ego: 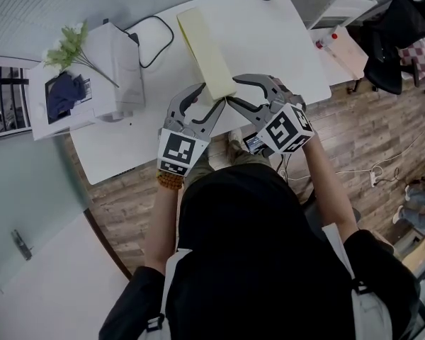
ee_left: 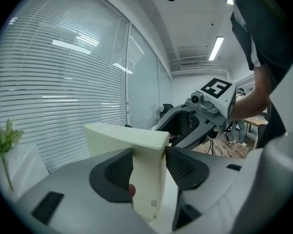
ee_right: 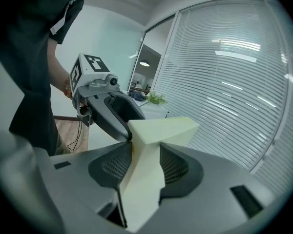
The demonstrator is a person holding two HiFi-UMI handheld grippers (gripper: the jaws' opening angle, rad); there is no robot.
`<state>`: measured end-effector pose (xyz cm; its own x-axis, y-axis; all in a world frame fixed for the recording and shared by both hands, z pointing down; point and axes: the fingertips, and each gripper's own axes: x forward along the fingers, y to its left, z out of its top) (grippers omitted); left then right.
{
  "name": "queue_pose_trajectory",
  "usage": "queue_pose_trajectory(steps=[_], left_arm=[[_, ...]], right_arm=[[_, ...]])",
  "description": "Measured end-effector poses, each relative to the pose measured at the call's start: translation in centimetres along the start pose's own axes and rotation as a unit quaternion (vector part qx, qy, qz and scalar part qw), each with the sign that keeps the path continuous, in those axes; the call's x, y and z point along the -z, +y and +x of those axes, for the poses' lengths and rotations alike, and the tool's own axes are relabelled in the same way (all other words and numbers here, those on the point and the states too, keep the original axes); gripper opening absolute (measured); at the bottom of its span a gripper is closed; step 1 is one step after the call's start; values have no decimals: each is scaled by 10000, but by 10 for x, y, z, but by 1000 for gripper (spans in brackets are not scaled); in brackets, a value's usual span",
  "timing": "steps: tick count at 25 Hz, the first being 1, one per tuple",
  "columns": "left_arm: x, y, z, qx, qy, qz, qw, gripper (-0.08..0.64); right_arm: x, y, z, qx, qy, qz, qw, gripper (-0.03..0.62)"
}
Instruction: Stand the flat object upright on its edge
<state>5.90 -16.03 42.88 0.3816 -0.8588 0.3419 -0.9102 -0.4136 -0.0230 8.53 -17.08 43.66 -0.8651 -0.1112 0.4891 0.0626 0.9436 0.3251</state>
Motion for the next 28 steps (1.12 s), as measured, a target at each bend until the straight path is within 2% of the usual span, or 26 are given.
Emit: queue_pose_trajectory(steps=[5,9,15,18,21,24,28], left_arm=[[-1,1,2,-106,-135,-37,9998,224],[0,0,-5,-290,-245,-37,9993,224],[3,3,-23,-549,-559,-489,9957,219],[8,10,-31,-697,-729,-548,9934,203],[9,13,-39,-705,-838,-530,9926,170],[7,13,-50,-554,-912,-411,9934,138],[4,21,-76,-355,-1047,-201,9937,74]], right_arm=[[1,-1,0,3,-230,-9,9997,172],[3,5,-3,174,-483,-132,9986,172],[13,0,-26,297,-761,625,9947,172],[24,-3,-33,429,-837,665,9933,172],[29,-4,-38,596,-641,659,9940,172],[15,-2,-47,981,-705,788,9896,156],[-12,-2,-59,1869,-1022,1363,9675,108]])
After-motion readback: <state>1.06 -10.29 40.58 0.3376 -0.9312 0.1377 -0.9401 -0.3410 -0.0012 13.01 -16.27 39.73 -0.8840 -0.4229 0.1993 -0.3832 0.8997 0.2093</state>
